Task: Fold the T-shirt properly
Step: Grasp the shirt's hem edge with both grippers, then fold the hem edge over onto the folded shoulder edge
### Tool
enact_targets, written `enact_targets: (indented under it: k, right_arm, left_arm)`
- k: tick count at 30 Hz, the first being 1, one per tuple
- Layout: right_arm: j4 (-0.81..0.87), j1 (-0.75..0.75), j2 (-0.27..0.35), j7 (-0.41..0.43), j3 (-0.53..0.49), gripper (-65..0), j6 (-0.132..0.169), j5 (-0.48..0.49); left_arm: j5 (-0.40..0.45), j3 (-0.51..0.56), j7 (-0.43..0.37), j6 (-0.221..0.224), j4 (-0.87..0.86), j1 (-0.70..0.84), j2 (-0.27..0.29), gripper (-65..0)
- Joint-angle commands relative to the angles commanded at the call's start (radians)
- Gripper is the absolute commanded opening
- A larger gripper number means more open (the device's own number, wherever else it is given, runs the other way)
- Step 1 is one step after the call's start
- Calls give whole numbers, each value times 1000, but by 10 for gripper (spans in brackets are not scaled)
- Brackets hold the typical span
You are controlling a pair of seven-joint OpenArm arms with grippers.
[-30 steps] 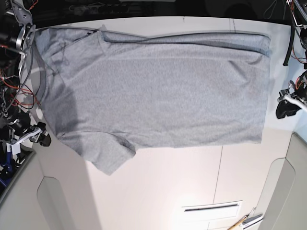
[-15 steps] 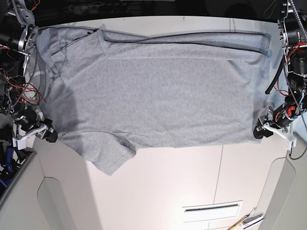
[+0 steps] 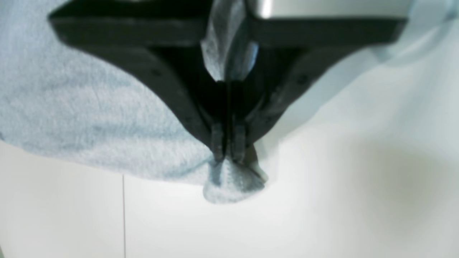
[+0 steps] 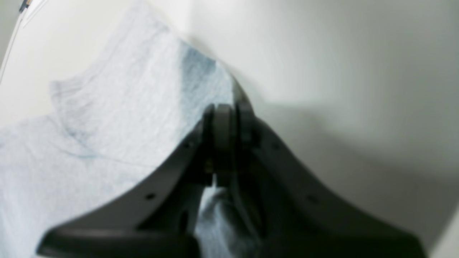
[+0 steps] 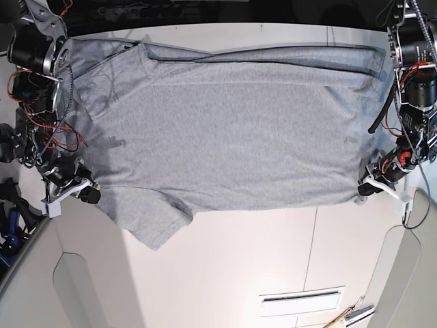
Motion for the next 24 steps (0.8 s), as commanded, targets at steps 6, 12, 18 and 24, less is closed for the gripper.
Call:
enact_targets:
  k: [6, 12, 18, 24]
  right_arm:
    - [103, -1, 27, -116, 0, -650, 3, 99]
    - [218, -39, 89, -290, 0, -650, 16, 272]
    - [424, -233, 167, -326, 0, -650, 24, 412]
    - [638, -417, 213, -340, 11, -650, 19, 444]
  left_arm:
    - [-67, 0, 75, 0, 74, -15, -39, -650]
    - [-219, 0, 243, 0, 167, 21, -105, -650]
    - [-305, 0, 293, 0, 349, 201, -189, -650]
    - [-303, -1, 292, 0, 525, 384, -251, -650]
